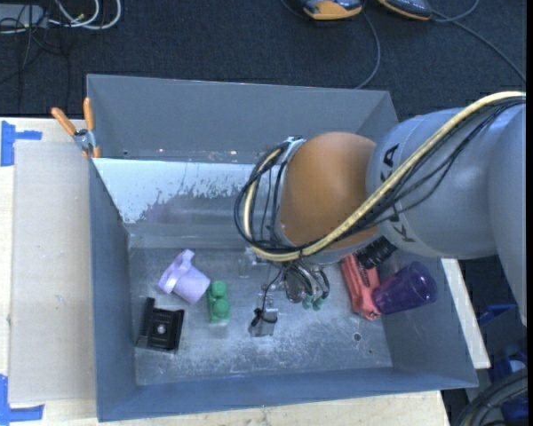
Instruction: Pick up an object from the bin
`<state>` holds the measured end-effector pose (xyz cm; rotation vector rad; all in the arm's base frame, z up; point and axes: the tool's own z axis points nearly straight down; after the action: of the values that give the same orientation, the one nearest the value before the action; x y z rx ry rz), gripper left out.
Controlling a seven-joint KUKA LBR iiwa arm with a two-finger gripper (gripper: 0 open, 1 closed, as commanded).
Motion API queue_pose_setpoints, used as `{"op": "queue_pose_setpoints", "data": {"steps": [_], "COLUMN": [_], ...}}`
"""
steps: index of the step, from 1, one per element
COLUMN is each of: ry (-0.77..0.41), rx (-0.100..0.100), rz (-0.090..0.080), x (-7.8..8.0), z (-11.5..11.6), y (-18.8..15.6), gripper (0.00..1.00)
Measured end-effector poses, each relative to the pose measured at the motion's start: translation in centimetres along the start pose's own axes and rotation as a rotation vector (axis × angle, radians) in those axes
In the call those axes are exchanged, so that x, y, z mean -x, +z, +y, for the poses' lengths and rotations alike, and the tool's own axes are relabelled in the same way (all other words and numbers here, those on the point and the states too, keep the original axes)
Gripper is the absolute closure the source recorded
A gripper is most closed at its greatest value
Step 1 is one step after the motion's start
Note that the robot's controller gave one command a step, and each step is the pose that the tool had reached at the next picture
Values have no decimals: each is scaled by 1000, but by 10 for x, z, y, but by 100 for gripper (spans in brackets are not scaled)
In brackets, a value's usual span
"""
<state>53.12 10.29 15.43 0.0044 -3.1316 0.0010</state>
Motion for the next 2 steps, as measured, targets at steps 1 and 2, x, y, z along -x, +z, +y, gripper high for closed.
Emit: {"op": "queue_pose_setpoints", "data": {"steps": [1, 2], "ry": [3, 24], "rx": [1, 0], "rz": [-7, -9], "x": [2, 42], "z": [0, 42], "y": [-4, 21], "gripper": [0, 0]}}
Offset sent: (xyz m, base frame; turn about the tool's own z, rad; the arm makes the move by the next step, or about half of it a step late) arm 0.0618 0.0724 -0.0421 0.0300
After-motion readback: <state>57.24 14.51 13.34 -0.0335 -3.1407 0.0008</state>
